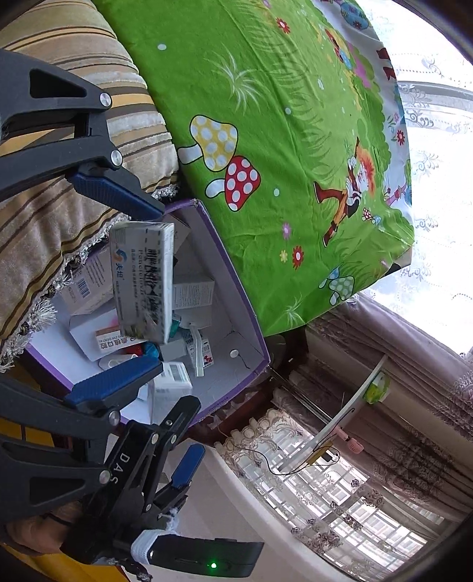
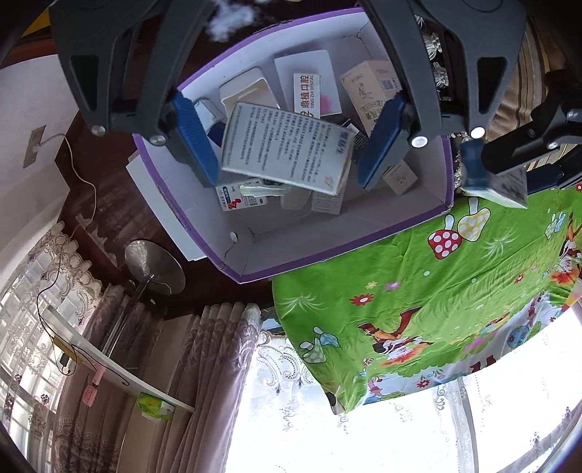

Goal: Organize rigid objects

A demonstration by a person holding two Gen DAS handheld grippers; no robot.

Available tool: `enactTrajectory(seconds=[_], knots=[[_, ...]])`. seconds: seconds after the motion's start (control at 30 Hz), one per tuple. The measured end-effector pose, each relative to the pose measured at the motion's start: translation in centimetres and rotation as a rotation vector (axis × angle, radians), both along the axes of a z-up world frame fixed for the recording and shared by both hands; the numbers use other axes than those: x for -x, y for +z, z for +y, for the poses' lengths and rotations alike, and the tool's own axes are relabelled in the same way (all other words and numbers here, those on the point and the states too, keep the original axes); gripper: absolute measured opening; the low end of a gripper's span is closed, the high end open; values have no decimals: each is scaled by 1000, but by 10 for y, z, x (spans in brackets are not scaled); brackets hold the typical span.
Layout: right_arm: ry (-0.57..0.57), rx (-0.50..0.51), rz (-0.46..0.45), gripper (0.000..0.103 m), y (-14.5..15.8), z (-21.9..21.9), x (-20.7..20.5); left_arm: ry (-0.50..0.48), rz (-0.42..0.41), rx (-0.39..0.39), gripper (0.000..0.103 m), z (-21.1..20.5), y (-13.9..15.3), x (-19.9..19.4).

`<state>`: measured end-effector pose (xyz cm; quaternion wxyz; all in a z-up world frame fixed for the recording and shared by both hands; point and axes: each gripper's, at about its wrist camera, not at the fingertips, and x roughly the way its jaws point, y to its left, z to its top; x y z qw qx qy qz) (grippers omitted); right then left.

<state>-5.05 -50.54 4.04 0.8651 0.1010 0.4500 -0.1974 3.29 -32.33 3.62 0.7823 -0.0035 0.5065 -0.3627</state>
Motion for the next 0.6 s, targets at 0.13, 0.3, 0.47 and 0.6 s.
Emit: enactTrajectory(seconds=[0.13, 0.3, 0.47, 0.6], knots=[[-6, 4, -12, 91, 6, 0, 8, 12, 52, 10, 84, 6, -4, 2], [-1, 10, -9, 93, 11, 6, 24, 16, 97, 19, 87, 18, -7, 17], [-1, 8, 4, 93, 12, 12, 44, 13, 151, 33, 97, 29, -15, 32], [-12, -2, 10, 93, 10, 12, 55, -3, 138, 45, 100, 30, -16, 38]])
